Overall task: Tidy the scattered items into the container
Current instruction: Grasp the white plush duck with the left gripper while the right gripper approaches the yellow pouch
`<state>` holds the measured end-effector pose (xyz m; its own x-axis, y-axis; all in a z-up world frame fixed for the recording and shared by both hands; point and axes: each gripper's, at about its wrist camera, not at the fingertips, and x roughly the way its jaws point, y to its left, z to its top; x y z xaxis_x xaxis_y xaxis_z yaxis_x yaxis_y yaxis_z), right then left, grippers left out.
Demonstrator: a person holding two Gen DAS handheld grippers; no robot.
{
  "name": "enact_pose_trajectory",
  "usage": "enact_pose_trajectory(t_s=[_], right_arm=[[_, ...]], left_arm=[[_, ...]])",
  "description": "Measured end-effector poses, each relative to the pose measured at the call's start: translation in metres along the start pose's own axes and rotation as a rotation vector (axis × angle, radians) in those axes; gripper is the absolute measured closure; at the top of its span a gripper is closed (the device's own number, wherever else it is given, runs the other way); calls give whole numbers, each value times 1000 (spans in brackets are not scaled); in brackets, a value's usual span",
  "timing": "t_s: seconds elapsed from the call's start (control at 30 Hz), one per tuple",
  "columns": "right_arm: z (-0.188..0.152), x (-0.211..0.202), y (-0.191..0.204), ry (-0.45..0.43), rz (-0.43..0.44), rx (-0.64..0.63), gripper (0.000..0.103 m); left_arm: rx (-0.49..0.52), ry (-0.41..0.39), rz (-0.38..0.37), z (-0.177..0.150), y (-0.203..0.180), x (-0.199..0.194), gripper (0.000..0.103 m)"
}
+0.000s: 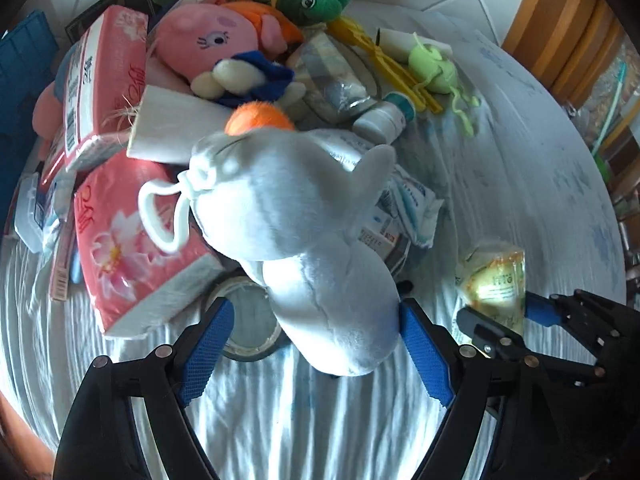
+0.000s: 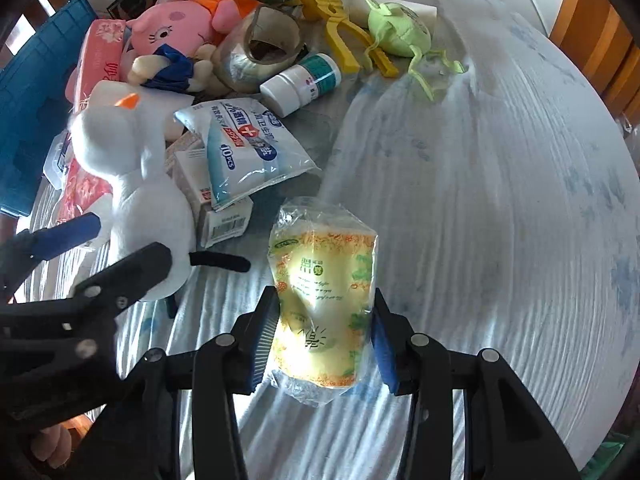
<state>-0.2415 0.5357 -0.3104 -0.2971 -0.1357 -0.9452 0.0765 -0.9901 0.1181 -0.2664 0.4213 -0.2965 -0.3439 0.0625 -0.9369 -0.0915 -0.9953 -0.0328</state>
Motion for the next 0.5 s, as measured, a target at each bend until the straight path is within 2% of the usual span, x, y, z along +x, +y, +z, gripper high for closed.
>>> enact_pose_trajectory(t_s=[0.03, 0.1, 0.23, 0.4, 0.5], right_arm=[[0, 0, -4, 0, 0, -1, 59], [-1, -1, -11, -1, 1, -2, 59], [-3, -3, -25, -1, 1, -4, 58], [-6, -5, -37, -1, 9, -8, 58], [-7, -9, -34, -14, 29, -19, 58]], left_arm=[[-10, 6, -7, -2, -1, 4, 32], [6, 2, -14, -4, -5, 6, 43], [53, -44, 46, -13, -11, 2, 44], [88, -44, 73, -23, -13, -4, 45], [102, -42, 86, -26, -15, -12, 39]])
